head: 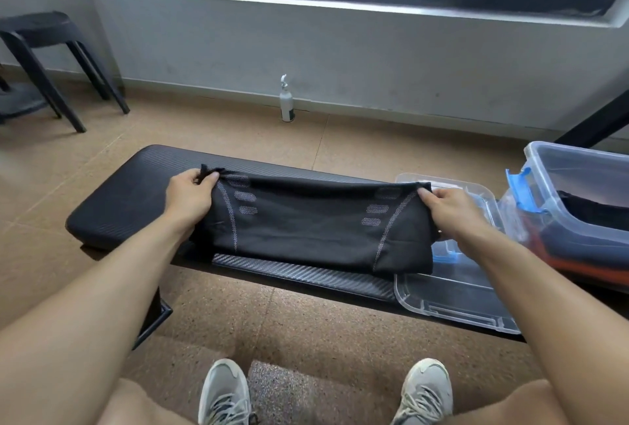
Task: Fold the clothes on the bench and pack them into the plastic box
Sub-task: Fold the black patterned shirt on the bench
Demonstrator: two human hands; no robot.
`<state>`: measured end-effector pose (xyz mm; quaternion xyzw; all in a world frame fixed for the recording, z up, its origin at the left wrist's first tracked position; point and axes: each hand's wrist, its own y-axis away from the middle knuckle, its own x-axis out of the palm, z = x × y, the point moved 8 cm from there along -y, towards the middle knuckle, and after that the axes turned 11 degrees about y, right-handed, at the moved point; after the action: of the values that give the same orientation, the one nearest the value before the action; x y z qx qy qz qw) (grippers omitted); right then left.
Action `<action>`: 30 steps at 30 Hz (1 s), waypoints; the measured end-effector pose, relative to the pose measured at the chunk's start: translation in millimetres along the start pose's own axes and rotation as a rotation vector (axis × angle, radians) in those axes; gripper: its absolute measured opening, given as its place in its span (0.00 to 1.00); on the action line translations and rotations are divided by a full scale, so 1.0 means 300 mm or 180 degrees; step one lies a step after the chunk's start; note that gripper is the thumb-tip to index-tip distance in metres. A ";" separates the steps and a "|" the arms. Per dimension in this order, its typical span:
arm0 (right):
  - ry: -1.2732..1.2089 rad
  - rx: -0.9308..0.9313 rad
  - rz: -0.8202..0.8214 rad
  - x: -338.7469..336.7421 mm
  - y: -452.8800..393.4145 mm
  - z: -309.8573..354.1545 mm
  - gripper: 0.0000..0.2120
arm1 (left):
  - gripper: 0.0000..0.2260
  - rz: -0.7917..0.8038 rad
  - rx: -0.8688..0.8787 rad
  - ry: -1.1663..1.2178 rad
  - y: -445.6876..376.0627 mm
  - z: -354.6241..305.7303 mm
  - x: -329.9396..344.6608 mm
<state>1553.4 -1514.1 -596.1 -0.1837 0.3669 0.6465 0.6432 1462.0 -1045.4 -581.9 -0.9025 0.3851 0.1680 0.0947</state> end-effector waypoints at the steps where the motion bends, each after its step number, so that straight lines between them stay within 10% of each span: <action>1: 0.0037 -0.0023 -0.0022 0.003 -0.010 0.002 0.22 | 0.11 0.0010 -0.0029 -0.0015 -0.009 0.007 0.009; 21: -0.1584 -0.1111 -0.0470 -0.084 0.267 0.353 0.09 | 0.06 0.0184 0.0601 0.0753 0.266 -0.388 -0.006; 30: -0.0774 -0.2071 -0.0176 0.045 0.590 0.555 0.03 | 0.06 0.1156 0.0825 0.1299 0.596 -0.520 0.117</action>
<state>1419.9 -1369.3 -453.1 -0.3106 0.0571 0.7291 0.6072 1390.7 -1238.1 -458.0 -0.8144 0.5695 -0.0532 0.0982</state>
